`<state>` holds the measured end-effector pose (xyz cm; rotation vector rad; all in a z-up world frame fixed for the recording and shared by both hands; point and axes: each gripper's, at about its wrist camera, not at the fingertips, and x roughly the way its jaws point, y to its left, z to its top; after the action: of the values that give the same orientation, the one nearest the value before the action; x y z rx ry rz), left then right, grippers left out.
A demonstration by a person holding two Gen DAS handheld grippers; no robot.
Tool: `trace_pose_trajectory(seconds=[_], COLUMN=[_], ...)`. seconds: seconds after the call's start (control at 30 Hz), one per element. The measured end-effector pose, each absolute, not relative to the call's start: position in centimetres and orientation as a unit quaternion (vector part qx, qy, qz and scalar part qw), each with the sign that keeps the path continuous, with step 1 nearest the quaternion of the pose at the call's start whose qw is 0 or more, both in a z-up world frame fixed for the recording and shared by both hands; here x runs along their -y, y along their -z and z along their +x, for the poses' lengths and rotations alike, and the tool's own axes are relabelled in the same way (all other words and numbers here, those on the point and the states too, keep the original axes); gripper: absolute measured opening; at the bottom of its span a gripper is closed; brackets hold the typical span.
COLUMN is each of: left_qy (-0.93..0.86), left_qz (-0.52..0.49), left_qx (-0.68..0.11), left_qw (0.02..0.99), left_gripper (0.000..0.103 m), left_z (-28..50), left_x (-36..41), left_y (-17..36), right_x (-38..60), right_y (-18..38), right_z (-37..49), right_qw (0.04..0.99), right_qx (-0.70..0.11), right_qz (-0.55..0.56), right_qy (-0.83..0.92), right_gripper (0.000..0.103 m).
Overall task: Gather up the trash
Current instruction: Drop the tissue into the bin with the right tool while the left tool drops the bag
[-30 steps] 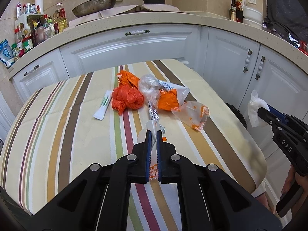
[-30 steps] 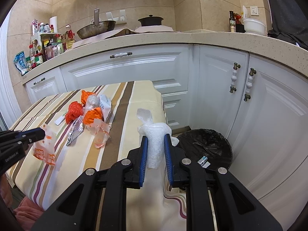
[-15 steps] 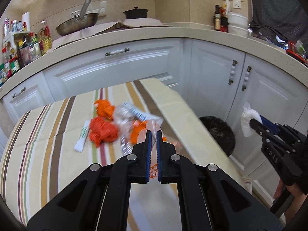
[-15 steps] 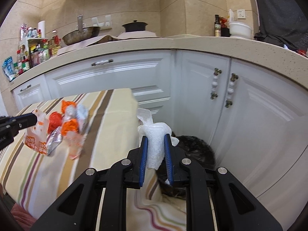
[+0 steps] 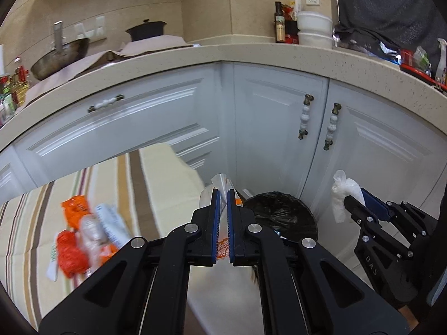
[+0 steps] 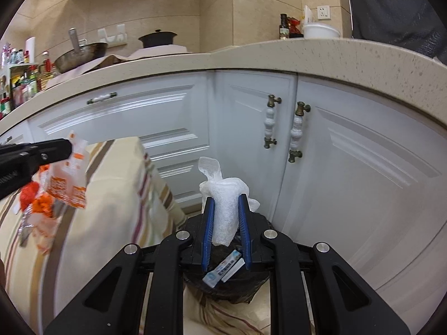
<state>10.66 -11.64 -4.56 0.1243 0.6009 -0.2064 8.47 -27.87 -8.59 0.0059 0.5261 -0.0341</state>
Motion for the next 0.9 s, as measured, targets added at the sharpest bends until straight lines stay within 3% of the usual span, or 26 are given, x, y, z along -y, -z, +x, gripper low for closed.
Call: trace_pose_trajectory(seconds=[0.63, 0.8, 0.9], left_qy=[0.102, 0.090, 0.086], left_qz=[0.082, 0.069, 0.067], left_qx=[-0.347, -0.369, -0.365], left_qw=[0.929, 0.923, 0.924], left_gripper=[0.006, 0.011, 0.017], left_z=[20.8, 22.3, 22.8], left_x=[19.5, 19.2, 19.0], left_y=[10.3, 11.5, 11.5], right_x=[32.6, 33.0, 33.1], right_y=[13.4, 14.6, 14.8], right_z=[15.6, 17.1, 17.4], right_qw=[0.956, 0.953, 0.952], right_qx=[-0.291, -0.298, -0.302], right_qz=[0.029, 0.032, 0.034], right_qy=[0.032, 0.038, 0.039], right_gripper=[0.018, 0.037, 0.039])
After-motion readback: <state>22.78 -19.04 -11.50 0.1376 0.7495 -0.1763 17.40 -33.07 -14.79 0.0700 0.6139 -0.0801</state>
